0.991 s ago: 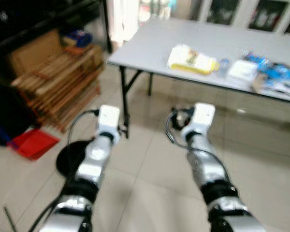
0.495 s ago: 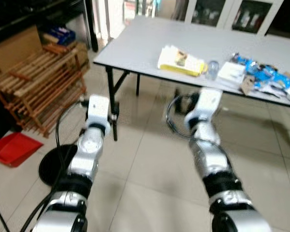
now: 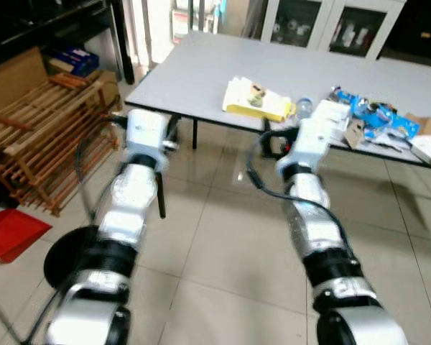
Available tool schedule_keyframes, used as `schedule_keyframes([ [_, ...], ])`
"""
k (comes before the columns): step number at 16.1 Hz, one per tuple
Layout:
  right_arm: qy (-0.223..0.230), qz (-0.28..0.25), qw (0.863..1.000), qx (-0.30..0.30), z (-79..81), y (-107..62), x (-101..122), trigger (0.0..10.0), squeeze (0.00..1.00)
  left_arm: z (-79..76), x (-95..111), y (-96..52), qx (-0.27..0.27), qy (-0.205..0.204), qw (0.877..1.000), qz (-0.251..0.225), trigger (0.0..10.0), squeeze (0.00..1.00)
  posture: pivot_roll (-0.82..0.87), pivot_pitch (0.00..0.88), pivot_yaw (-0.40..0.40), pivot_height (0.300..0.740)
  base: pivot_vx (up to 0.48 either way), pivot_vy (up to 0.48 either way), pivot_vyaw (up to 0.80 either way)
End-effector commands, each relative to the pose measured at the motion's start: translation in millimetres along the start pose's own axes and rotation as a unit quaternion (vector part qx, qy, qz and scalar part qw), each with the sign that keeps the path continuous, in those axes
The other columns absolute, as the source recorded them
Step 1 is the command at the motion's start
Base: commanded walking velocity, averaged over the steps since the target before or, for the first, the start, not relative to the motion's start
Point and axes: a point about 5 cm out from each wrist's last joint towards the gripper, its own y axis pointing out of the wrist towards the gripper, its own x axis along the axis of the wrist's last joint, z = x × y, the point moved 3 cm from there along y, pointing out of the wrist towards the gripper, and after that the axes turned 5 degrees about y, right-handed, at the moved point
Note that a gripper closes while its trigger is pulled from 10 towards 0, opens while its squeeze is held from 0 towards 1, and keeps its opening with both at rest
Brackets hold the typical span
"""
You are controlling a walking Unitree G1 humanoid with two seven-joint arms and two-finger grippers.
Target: Picking trash to rubbish bin
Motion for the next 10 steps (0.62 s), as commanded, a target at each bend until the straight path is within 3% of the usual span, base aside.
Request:
schedule_keyframes([
  [1, 0.001, -0.005, 1.0, 0.002, 2.6, 0.7, 2.1, 10.0, 0.0, 6.8, -4.4, -1.2, 0.008, 0.007, 1.0, 0.011, 10.0, 0.0, 0.04, 0.01, -0.063, 0.74, 0.289, 0.0, 0.0],
  [6, 0.003, -0.006, 1.0, 0.003, 1.7, 1.4, 3.1, 10.0, 0.0, 6.3, -7.2, -2.7, 0.007, 0.005, 1.0, 0.017, 10.0, 0.0, 0.03, 0.0, -0.061, 0.74, 0.309, 0.0, 0.0],
  [8, 0.009, -0.001, 1.0, 0.013, 6.0, 0.6, 1.0, 10.0, 0.0, 6.5, -9.0, -2.6, 0.007, 0.01, 1.0, 0.022, 10.0, 0.0, 0.03, 0.0, -0.063, 0.74, 0.338, 0.0, -0.8],
  [10, 0.003, 0.0, 1.0, 0.016, 7.6, -0.3, -0.6, 10.0, 0.0, 5.9, -9.7, -3.3, 0.005, 0.009, 1.0, 0.022, 10.0, 0.0, 0.03, 0.0, -0.061, 0.74, 0.341, 0.0, 0.0],
])
